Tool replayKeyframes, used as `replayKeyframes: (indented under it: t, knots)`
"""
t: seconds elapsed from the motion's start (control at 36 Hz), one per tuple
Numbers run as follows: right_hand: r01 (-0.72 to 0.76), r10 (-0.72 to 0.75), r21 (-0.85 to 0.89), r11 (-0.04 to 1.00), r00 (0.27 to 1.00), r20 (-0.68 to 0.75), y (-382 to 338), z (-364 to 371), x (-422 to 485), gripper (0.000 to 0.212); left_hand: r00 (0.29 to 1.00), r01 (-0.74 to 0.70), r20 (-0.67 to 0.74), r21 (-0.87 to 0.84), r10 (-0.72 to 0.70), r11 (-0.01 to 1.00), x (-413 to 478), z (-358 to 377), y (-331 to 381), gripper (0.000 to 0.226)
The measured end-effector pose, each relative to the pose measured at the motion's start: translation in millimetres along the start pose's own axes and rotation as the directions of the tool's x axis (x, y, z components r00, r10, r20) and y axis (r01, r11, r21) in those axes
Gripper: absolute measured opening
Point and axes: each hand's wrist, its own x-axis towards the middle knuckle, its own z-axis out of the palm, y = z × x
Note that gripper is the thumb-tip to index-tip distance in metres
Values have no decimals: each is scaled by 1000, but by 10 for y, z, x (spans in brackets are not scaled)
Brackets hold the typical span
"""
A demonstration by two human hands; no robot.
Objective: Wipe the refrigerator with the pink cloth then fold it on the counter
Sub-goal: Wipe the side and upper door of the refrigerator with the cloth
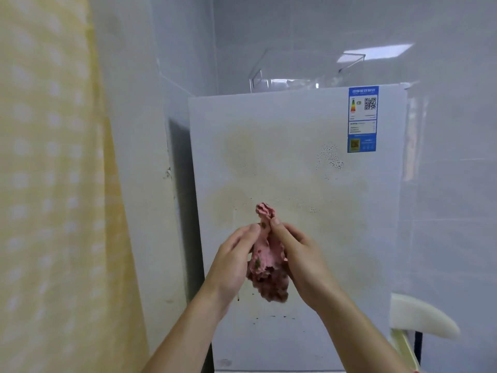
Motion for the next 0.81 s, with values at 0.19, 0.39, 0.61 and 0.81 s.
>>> replayKeyframes:
  t: [0.19,0.39,0.61,0.81]
  knots:
    - [6,-8,22,1000,996,87,18,-10,172,18,997,-78,4,110,78,991,151,-83,-14,29]
    - [-22,22,-19,1000,999,-26,82,51,377,11,991,-44,-113,200,68,979,284,-162,-133,25]
    - [-49,44,-42,998,992,-121,-3,-82,612,20,986,58,-163,163,-31,985,457,-452,-248,20]
    - [97,-138,-271,958,981,-138,-46,-178,788,39,998,40,-64,350,-19,936,484,-669,-328,41]
